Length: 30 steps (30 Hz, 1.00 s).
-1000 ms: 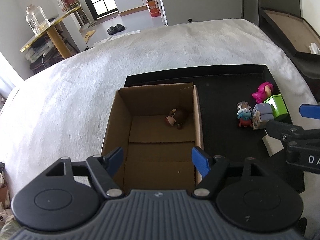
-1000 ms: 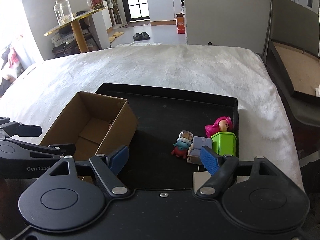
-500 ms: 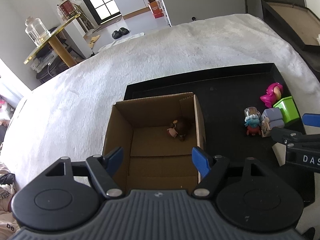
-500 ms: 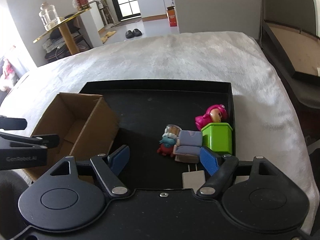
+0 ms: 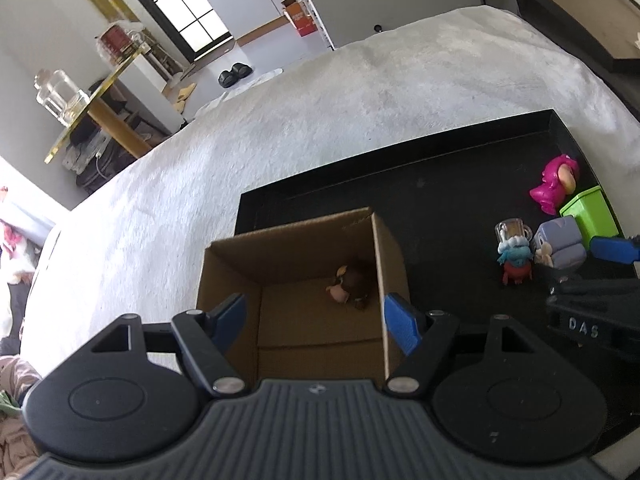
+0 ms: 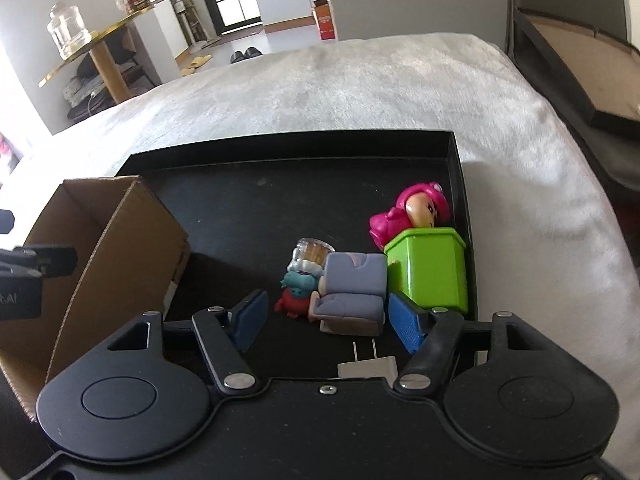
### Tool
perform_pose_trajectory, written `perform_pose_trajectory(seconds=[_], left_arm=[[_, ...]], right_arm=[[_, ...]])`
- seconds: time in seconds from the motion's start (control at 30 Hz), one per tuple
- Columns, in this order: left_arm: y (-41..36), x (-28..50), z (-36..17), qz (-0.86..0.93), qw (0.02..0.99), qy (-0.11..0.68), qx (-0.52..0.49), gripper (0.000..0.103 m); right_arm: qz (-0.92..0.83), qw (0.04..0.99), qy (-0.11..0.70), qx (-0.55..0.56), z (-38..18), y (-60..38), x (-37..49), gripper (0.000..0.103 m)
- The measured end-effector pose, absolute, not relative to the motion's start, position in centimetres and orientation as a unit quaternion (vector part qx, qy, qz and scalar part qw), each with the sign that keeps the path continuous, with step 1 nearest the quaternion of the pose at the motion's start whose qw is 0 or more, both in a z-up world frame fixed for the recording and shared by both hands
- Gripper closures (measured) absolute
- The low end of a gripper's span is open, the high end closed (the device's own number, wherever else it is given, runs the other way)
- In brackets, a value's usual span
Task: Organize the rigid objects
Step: 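Move the right gripper back to the lavender block and close on it, then lift the lavender block with the right gripper and carry it over the box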
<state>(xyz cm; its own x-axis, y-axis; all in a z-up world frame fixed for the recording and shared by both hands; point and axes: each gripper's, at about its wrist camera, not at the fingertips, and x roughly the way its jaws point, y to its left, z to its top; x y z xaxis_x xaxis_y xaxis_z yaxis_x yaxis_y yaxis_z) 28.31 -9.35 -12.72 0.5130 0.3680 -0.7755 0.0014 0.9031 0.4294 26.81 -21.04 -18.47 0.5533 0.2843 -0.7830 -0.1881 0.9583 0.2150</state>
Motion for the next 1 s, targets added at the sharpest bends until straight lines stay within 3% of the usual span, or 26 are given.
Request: perform_pose_trajectory(seconds=[0.33,0.43,1.0], left_arm=[[-11.2,29.6,-14.6,0.099,0.836,0.496,0.212,0.028],[-11.6,29.6,-14.8,0.095,0.835,0.497,0.218,0.028],[-12.3,29.4,-15.5,0.091,0.828,0.501,0.235,0.028]], right_arm=[[0.144,0.876,0.452,0.085,-19.6,-21.6,27.4,0.045],[0.136,0.880,0.451,0.063,-19.7,-21.3,27.5,0.058],[0.127,0.873,0.468,0.055,-19.4,-21.6,26.4,0.058]])
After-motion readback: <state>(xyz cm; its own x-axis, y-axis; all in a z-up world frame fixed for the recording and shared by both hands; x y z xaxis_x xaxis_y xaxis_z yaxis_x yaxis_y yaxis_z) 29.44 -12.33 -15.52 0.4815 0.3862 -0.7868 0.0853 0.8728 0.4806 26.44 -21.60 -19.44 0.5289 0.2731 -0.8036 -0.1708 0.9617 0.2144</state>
